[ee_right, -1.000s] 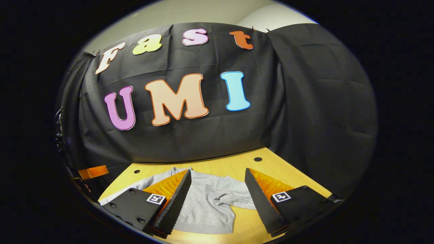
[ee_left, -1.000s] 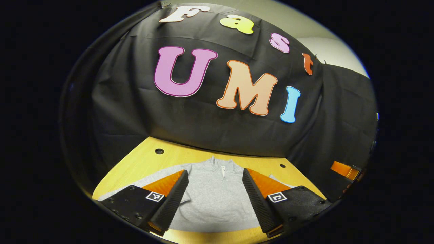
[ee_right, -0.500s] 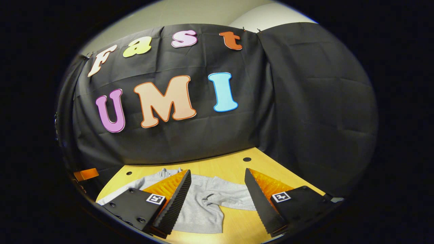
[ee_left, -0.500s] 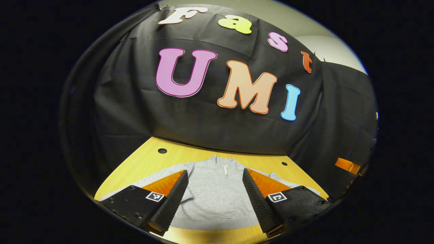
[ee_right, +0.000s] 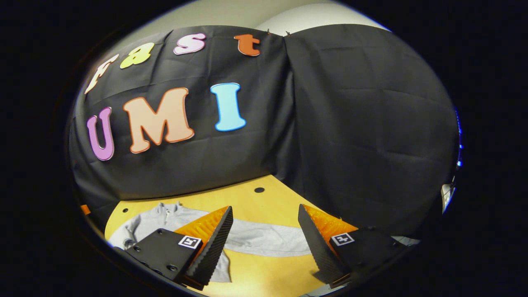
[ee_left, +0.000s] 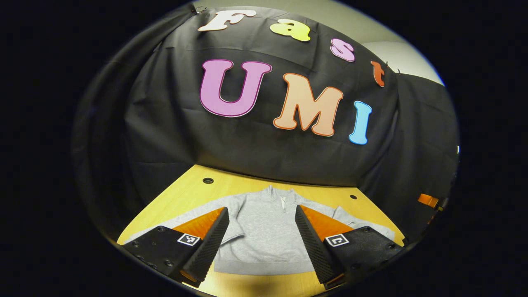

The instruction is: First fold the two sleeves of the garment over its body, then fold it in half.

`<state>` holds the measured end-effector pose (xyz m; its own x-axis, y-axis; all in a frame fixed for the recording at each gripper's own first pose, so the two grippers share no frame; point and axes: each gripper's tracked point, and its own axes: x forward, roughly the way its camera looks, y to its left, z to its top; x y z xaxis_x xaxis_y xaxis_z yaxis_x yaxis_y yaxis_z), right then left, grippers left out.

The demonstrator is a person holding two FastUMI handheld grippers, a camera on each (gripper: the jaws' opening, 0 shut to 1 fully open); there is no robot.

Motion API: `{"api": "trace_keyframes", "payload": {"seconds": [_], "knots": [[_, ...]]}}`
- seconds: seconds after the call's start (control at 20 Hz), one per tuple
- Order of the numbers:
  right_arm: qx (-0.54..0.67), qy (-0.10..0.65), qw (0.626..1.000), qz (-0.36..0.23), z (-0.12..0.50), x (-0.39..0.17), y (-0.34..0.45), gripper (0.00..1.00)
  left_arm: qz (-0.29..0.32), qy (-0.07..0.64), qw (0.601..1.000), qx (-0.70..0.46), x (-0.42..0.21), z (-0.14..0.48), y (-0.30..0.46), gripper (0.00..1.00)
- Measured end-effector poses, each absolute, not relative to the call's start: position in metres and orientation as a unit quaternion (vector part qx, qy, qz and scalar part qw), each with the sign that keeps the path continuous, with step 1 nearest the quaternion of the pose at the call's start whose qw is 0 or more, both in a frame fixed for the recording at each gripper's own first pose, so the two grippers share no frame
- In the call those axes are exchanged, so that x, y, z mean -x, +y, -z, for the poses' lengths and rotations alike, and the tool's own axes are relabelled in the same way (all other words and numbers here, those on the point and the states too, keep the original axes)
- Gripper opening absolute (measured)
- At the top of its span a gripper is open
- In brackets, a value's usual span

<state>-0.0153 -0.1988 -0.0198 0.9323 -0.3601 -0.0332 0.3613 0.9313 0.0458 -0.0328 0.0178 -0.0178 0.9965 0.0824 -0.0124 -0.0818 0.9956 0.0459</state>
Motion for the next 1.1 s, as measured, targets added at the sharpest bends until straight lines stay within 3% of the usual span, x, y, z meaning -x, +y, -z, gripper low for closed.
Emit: {"api": "trace_keyframes", "payload": {"seconds": [0.05, 0.2, 0.45, 0.65, 1.1], "knots": [[-0.026, 0.012, 0.981, 0.192, 0.023, 0.016, -0.209, 0.94, -0.044, 0.009, 0.999, -0.024, 0.033, 0.019, 0.018, 0.94], [-0.024, 0.029, 0.975, 0.220, 0.046, 0.013, -0.244, 0.98, -0.047, 0.015, 0.998, -0.029, 0.034, 0.024, 0.016, 0.94], [-0.030, 0.070, 0.967, 0.243, 0.098, -0.002, -0.283, 0.94, -0.052, 0.026, 0.998, -0.036, 0.033, 0.034, 0.012, 0.94], [-0.038, 0.113, 0.959, 0.257, 0.146, -0.014, -0.306, 0.98, -0.063, 0.036, 0.997, -0.035, 0.033, 0.039, 0.014, 0.94], [-0.056, 0.224, 0.938, 0.260, 0.241, -0.043, -0.345, 0.96, -0.098, 0.048, 0.994, -0.030, 0.023, 0.044, 0.027, 0.94]]}}
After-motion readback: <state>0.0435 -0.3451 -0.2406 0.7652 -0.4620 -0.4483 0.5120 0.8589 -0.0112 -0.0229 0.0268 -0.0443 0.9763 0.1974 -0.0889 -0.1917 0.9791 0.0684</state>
